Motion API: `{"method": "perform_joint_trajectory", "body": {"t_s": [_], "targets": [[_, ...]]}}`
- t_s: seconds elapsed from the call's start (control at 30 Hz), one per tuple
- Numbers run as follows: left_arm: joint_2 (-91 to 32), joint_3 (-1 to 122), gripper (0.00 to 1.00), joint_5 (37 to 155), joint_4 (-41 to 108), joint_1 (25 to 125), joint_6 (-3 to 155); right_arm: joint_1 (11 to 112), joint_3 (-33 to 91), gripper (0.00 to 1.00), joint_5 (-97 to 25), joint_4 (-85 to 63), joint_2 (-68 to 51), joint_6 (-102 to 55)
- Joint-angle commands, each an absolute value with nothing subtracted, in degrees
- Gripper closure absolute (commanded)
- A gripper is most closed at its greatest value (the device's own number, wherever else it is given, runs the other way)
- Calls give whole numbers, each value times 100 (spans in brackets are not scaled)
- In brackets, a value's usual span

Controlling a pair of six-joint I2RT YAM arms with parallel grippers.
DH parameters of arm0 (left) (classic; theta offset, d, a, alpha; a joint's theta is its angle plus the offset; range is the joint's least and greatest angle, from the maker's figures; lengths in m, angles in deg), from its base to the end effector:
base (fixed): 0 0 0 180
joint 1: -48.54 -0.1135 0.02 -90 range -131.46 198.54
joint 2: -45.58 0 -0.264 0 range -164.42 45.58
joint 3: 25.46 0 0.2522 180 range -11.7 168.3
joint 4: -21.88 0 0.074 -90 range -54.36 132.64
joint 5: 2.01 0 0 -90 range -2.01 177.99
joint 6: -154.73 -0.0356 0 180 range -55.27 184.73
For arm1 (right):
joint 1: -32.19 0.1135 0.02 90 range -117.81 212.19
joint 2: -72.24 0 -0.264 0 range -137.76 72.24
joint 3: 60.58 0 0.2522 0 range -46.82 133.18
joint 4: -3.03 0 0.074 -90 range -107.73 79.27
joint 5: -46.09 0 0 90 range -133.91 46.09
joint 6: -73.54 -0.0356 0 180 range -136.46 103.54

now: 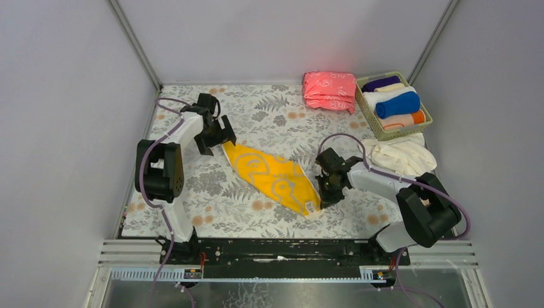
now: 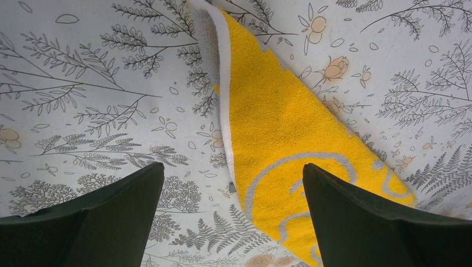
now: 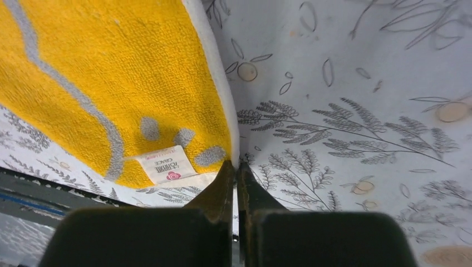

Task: Roll the towels
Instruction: Flatten out the towel at the center of the board.

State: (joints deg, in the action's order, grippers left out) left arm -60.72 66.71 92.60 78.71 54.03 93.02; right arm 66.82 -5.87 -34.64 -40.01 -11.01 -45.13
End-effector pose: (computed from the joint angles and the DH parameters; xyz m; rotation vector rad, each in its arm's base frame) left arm 0.3724 -0.0387 0.2018 -0.5419 2.7843 -0.2475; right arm 0.1983 0.1440 0.1516 -0.1901 2.9128 0.4498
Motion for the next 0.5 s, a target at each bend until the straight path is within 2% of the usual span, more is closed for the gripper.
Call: {"method": "perform_joint_trajectory", "body": {"t_s": [0.0,0.1,0.23,0.37,0.47], "targets": [[-5668,6731,5,9201,7983,5276,9148,6743,590,100,-4424,-4768,-1284,-4019],[-5376,6679,5,9215,7983,5171,9165,6736,2073,100,-5437,-5234,-1453,-3624],[-4923,6654,5,9323,8018,4929,9267,6739,4237,100,-6138,-5734,-1915,-2971],[-4441,6827,5,9336,8130,4820,9336,6743,6245,100,-5982,-5958,-2122,-2262],[-4186,6953,5,9436,8200,4818,9367,6739,6916,100,-5670,-5743,-1879,-2022]]}}
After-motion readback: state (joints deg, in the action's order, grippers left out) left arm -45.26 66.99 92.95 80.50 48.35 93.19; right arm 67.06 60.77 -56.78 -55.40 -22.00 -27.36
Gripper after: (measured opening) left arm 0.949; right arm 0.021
